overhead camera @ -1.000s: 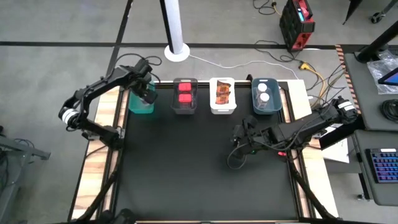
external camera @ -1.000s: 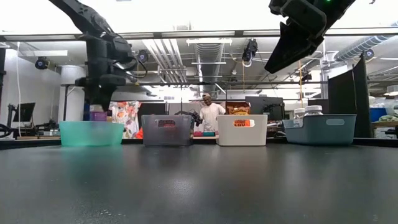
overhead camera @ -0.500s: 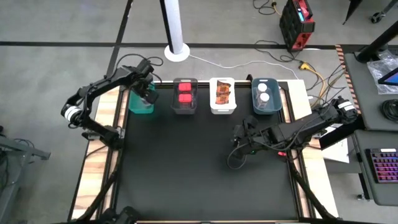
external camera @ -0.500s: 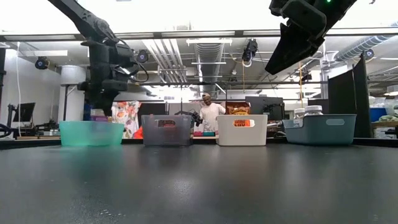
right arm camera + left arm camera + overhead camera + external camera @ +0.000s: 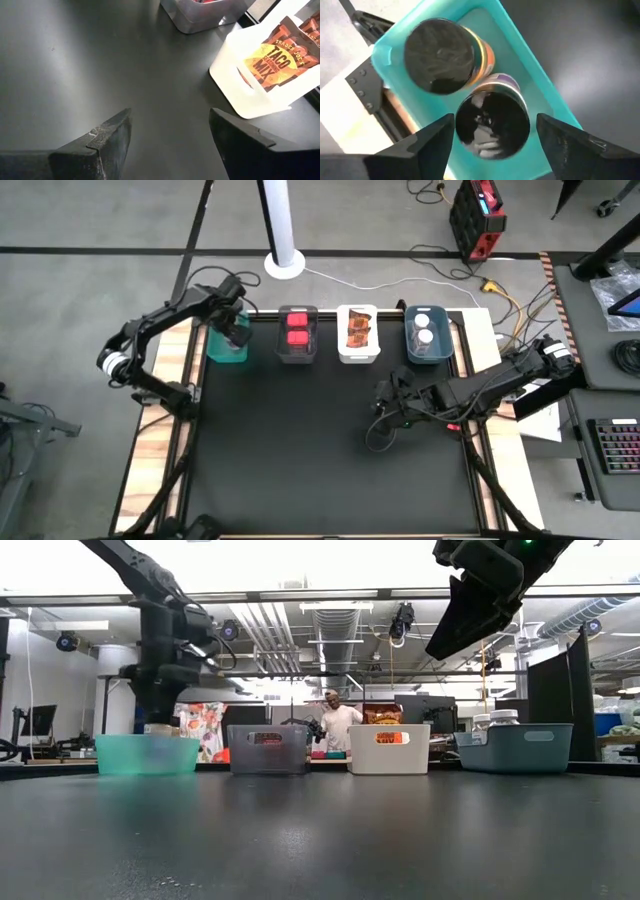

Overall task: Sort spices by type
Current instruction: Put the black seasoning bottle into the green bin, then return to Home position

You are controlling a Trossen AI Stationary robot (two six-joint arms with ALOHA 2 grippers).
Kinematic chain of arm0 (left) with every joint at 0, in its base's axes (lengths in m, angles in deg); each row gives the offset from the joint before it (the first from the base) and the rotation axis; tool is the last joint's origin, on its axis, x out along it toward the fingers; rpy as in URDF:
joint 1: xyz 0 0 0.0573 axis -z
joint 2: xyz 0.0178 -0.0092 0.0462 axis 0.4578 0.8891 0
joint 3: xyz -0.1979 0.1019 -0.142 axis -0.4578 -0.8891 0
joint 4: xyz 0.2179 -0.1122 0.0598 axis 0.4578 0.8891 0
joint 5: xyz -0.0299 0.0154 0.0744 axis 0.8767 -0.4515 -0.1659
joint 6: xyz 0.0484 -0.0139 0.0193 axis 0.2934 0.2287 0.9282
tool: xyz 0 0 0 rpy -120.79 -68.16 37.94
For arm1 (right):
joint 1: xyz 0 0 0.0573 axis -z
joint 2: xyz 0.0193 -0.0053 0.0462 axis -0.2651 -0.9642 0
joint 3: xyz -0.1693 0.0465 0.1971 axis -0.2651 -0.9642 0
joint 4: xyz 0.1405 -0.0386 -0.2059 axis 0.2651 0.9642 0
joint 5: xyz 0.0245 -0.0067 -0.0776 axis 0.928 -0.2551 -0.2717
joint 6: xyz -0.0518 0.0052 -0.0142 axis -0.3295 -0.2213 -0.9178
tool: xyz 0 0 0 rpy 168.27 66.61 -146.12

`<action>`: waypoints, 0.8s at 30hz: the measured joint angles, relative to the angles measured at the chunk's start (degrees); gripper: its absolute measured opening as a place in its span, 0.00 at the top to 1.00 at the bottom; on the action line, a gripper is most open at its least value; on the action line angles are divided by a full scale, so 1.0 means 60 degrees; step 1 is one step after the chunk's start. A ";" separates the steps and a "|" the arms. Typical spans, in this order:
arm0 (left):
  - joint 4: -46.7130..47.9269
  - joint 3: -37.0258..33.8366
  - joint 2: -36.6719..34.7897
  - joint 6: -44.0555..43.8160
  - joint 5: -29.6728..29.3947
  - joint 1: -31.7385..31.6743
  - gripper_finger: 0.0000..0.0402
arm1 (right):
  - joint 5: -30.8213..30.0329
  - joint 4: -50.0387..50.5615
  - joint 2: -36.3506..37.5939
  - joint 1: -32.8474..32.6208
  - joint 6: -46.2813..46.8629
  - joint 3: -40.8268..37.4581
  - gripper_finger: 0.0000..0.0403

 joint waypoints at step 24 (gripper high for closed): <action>-0.4715 -0.1066 -0.4532 -0.1939 -0.0650 0.7630 0.34 | 0.0354 -0.8051 0.0067 -0.0422 -0.5850 -0.2346 0.41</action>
